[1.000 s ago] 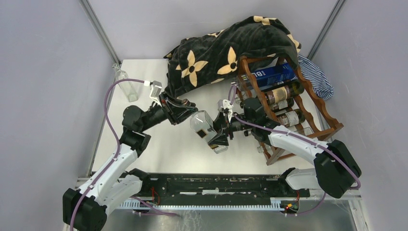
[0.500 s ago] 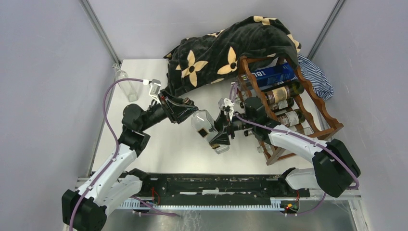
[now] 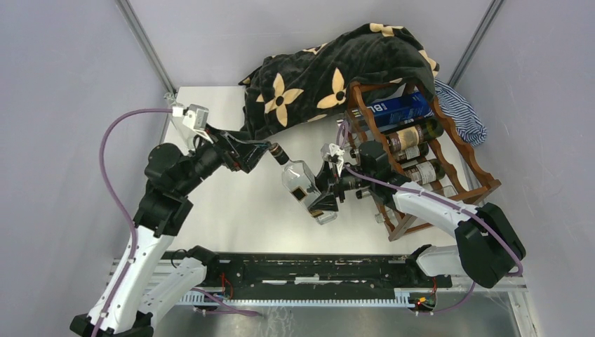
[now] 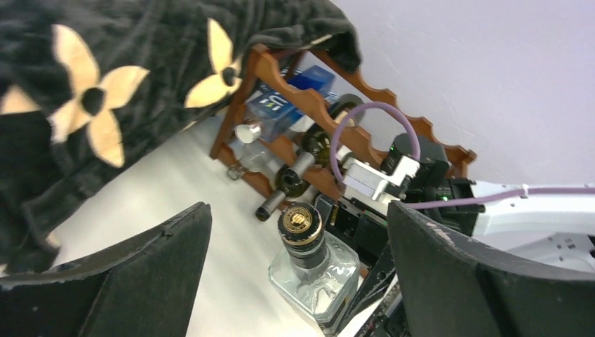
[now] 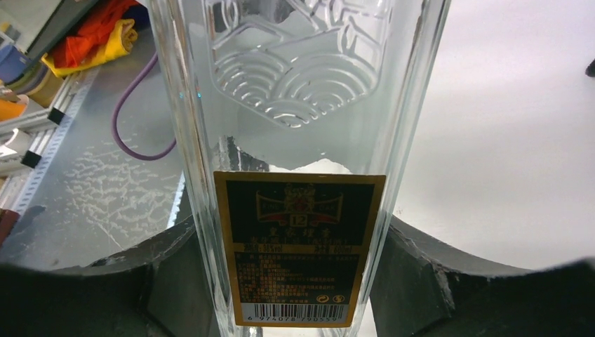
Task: Put the wine bottle on the wine rack
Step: Pick up the wine bottle from the center of the board.
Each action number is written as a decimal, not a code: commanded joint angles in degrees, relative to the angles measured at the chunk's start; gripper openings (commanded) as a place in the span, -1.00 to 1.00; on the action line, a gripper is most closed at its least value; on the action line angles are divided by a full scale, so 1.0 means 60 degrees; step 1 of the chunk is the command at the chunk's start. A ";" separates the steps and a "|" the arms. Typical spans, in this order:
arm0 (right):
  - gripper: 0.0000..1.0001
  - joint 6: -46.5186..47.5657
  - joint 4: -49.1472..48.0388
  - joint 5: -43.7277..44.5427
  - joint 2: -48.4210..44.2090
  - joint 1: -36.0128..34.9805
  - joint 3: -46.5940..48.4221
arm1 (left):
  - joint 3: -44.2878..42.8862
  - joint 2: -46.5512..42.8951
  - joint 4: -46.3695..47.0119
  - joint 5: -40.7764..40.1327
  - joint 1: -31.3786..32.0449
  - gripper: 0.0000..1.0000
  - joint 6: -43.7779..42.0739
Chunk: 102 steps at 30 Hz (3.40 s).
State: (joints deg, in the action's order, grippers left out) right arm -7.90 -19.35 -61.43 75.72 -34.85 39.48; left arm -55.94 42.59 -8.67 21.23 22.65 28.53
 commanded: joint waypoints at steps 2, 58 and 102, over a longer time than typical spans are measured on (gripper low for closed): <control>-1.00 0.1930 0.0555 -0.0294 -0.0419 -0.0001 0.0721 | -0.1080 -0.0555 -0.2373 -0.1707 0.0061 1.00 -0.0818; -1.00 1.2618 1.0031 0.7036 -0.0360 -0.2141 0.5407 | 0.1909 0.1904 -0.2268 0.5505 0.0568 0.19 0.1267; 0.96 1.2234 1.2027 0.5564 -0.0312 -0.2287 0.6876 | 0.1865 0.1607 -0.2516 0.6535 0.0950 -0.95 0.0113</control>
State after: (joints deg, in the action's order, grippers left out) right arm 65.65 49.95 -21.58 75.59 -48.62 73.10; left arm -43.31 55.44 -28.60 57.21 28.10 31.46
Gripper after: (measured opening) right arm 0.979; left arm 0.395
